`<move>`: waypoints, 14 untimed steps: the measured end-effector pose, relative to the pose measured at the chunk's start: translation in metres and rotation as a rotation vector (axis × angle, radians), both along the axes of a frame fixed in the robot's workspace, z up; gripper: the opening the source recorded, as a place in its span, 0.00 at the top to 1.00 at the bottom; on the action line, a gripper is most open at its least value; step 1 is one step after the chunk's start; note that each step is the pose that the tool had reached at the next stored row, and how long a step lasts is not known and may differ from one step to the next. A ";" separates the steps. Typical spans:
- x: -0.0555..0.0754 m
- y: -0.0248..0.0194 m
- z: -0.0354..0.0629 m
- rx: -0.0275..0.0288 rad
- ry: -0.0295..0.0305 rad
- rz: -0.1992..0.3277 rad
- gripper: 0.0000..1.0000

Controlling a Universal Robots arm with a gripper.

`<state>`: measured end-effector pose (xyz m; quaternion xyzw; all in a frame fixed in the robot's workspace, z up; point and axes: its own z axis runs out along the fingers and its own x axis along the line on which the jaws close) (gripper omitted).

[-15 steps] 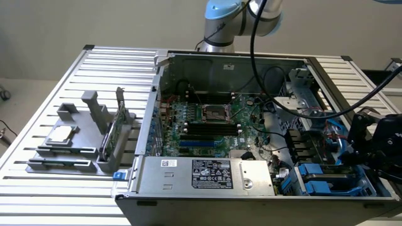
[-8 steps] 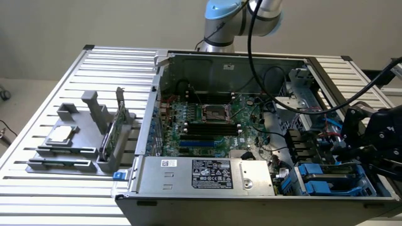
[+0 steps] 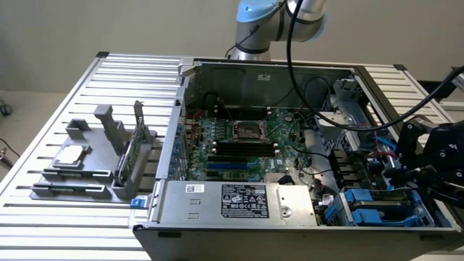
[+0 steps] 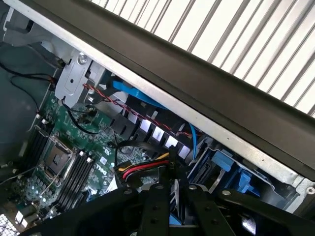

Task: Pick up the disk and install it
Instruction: 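Insert the first disk wire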

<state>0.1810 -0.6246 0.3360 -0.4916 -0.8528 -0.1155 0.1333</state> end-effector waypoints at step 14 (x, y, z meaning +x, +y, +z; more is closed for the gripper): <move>-0.009 -0.0002 0.0008 -0.0134 0.0033 -0.028 0.83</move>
